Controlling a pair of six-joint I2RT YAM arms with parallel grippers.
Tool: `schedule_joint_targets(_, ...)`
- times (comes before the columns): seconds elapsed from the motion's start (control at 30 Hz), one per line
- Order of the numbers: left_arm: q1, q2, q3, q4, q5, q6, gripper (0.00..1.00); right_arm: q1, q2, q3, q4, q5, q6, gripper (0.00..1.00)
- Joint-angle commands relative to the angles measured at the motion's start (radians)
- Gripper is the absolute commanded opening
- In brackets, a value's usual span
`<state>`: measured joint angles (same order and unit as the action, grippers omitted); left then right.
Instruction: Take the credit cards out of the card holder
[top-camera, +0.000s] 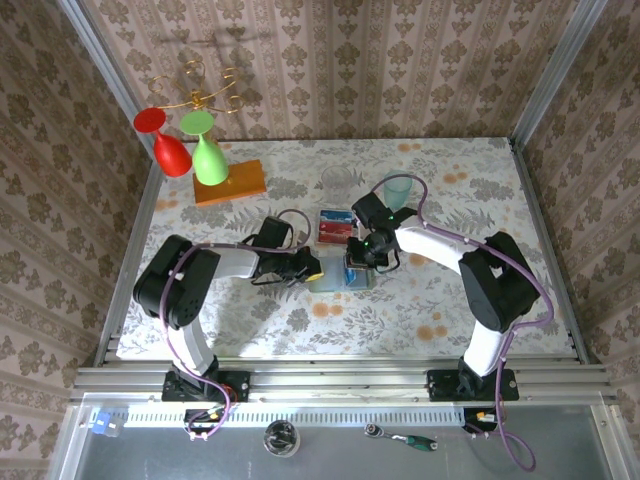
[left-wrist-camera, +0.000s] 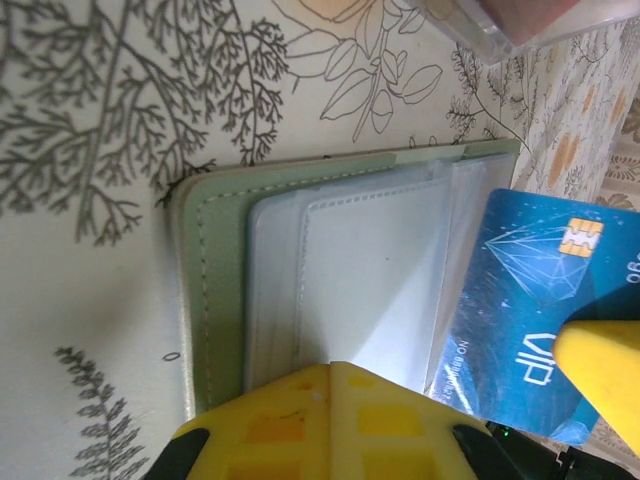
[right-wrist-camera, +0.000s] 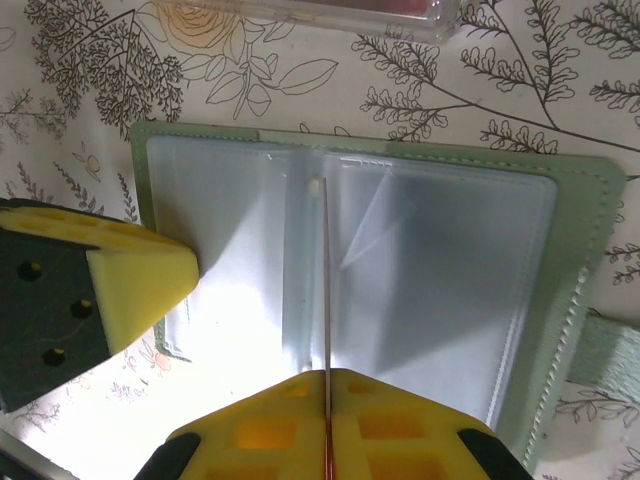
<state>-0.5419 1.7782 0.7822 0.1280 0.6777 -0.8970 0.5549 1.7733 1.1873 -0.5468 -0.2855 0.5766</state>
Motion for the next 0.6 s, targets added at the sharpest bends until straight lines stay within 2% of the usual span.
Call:
schedule_joint_targets(0.0,0.009,-0.020,-0.017,-0.065,-0.005,0.034,0.00,0.004,-0.042,0.046,-0.065,0.047,-0.041,0.10)
schedule_joint_targets(0.27,0.022,-0.038,-0.008,-0.060,0.023,0.043,0.01,-0.007,-0.042,0.118,-0.143,0.086,-0.144,0.11)
schedule_joint_targets(0.57,0.030,-0.075,0.004,-0.067,0.030,0.046,0.08,-0.018,0.012,0.267,-0.272,0.132,-0.425,0.11)
